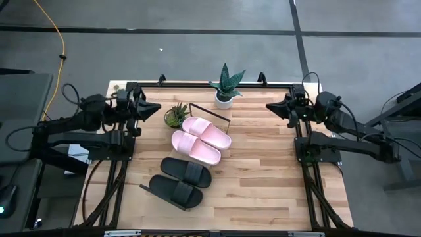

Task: Pick and place slides into the shelf
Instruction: Return to Home Position

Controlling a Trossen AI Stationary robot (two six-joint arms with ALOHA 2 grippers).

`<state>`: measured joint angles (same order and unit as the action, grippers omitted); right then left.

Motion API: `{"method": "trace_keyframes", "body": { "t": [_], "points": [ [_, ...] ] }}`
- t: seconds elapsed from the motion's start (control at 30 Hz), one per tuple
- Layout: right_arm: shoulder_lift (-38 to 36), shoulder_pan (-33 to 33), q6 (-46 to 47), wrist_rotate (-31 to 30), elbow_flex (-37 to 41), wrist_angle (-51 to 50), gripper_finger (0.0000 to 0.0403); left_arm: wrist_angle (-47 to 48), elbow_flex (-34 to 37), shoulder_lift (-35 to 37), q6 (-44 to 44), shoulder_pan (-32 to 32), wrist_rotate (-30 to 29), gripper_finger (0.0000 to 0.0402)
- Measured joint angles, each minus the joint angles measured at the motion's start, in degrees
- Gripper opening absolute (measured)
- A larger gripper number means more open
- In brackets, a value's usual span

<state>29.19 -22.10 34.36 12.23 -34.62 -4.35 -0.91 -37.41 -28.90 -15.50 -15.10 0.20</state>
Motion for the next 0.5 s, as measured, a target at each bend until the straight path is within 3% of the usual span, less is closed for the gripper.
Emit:
{"method": "trace_keyframes", "body": {
  "t": [0.27,0.5],
  "points": [
    [-0.1,-1.5,2.9,0.0,0.3,1.6,0.0,-11.1,15.8,11.6,-1.3,4.6,-8.7,0.0],
    [0.0,-3.9,4.4,0.7,0.3,1.7,0.0,-18.6,26.2,18.7,-1.5,5.0,-11.0,0.0]
  ]
}}
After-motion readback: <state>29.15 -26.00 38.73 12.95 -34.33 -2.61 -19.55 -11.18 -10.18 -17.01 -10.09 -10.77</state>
